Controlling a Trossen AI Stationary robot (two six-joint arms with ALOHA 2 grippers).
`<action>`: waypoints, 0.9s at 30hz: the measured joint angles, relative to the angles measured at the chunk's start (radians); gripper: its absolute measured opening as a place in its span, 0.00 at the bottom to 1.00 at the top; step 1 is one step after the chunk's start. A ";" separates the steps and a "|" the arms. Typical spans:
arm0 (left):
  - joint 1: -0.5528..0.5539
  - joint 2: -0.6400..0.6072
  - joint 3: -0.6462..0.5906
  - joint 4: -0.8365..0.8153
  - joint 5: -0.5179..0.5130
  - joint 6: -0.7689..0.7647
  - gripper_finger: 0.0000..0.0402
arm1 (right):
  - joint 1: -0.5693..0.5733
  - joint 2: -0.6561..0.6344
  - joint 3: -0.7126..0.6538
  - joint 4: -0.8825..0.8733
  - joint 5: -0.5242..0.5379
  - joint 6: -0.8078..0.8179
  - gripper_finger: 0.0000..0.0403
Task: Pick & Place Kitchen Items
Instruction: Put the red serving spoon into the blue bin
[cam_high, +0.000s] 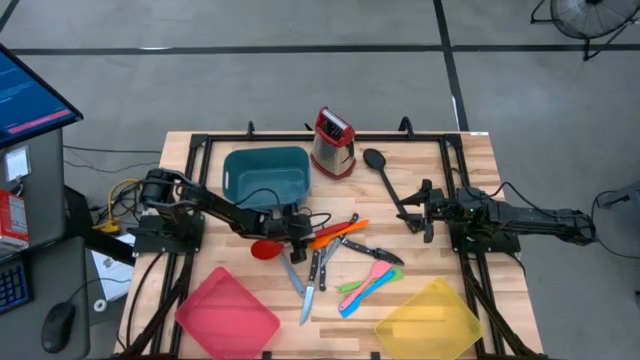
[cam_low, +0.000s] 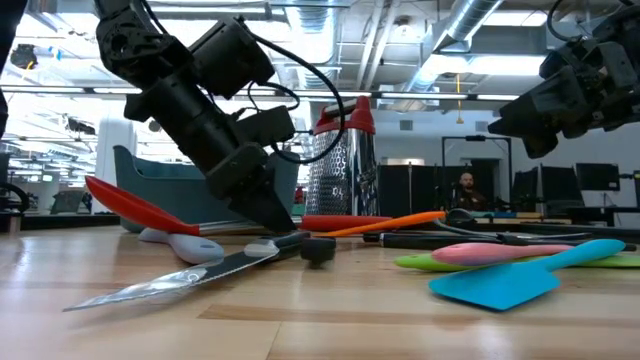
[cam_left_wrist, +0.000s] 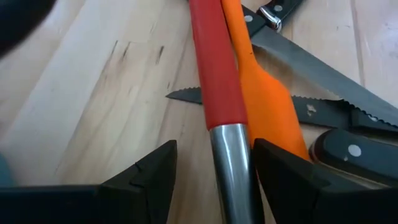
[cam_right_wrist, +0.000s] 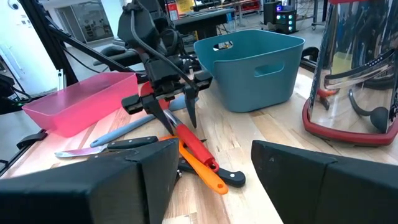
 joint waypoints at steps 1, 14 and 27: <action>0.000 -0.008 -0.001 -0.007 0.002 0.001 0.49 | 0.000 0.000 0.000 0.000 0.000 0.000 0.53; 0.037 -0.026 -0.001 -0.003 0.116 -0.106 0.09 | 0.000 0.000 0.000 0.000 0.000 0.000 0.53; 0.044 -0.058 -0.002 -0.008 0.207 -0.160 0.09 | 0.000 0.000 0.000 0.000 0.000 0.000 0.53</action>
